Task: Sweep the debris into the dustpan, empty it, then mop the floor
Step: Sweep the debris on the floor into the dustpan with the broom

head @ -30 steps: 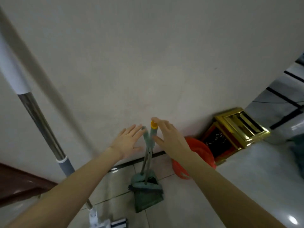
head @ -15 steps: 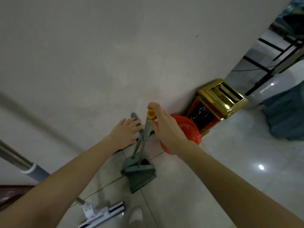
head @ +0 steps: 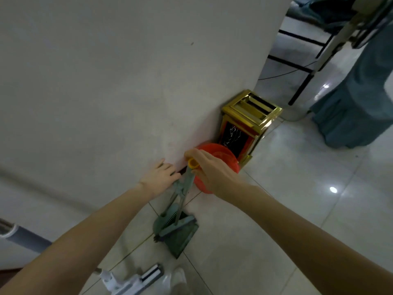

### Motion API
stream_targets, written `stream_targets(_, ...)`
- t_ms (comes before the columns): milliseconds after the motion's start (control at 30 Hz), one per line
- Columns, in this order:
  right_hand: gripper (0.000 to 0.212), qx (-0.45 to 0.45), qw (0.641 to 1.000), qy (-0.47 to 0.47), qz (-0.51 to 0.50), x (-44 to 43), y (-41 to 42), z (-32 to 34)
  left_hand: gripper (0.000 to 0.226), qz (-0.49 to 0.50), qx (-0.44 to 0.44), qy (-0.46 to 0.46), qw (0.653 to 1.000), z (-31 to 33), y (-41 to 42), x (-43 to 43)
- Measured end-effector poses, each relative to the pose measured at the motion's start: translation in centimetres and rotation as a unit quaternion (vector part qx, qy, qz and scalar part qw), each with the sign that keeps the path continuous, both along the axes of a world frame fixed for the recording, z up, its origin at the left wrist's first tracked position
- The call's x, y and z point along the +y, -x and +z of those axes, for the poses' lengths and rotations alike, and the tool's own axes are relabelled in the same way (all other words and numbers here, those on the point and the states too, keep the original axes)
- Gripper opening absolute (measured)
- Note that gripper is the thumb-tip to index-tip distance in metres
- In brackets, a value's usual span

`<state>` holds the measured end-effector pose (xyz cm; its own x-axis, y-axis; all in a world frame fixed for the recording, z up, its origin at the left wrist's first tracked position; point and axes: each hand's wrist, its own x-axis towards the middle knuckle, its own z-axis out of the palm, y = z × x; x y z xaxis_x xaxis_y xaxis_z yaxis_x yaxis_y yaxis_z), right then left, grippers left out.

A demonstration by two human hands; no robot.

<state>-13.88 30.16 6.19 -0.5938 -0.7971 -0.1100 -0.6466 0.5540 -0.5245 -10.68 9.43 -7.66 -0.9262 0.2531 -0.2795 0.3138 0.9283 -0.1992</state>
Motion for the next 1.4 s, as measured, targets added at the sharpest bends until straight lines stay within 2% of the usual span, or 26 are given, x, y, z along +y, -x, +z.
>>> stream_targets(200,0.031,-0.024,0.999,0.018,-0.045,9.2,-1.2,1.6,0.035,-0.047,-0.018,-0.025,0.998,1.2,-0.6,8.7)
stream_targets(400,0.026,-0.002,0.99,0.053,-0.132,19.9,-2.0,3.2,0.033,-0.076,-0.005,-0.035,0.996,3.9,-0.6,20.1)
stream_targets(667,0.022,0.012,0.943,0.092,-0.319,32.2,-2.8,3.3,0.035,-0.116,0.006,-0.028,0.993,4.4,1.9,34.9)
stream_targets(767,0.021,0.003,0.927,0.087,-0.364,34.8,-2.3,2.5,0.028,-0.175,0.014,-0.011,0.984,3.9,3.4,38.5)
stream_targets(933,0.022,-0.01,0.906,0.065,-0.419,36.4,-0.5,1.0,0.011,-0.213,-0.012,-0.061,0.975,1.4,7.0,41.2)
stream_targets(1033,0.022,-0.03,0.895,0.05,-0.442,36.7,0.9,0.5,0.012,-0.223,-0.032,-0.1,0.969,0.4,9.1,42.4)
stream_targets(1133,0.021,-0.04,0.885,0.035,-0.462,36.8,2.3,-0.4,0.009,-0.252,-0.004,-0.134,0.958,-0.6,10.9,42.9)
stream_targets(1233,0.019,-0.045,0.871,0.035,-0.489,36.8,3.2,-1.5,0.019,-0.268,-0.02,-0.132,0.954,-1.5,12.1,42.7)
stream_targets(1400,0.018,-0.015,0.858,0.045,-0.512,36.2,4.7,-2.4,0.044,-0.35,-0.056,-0.131,0.926,-5.3,14.8,41.8)
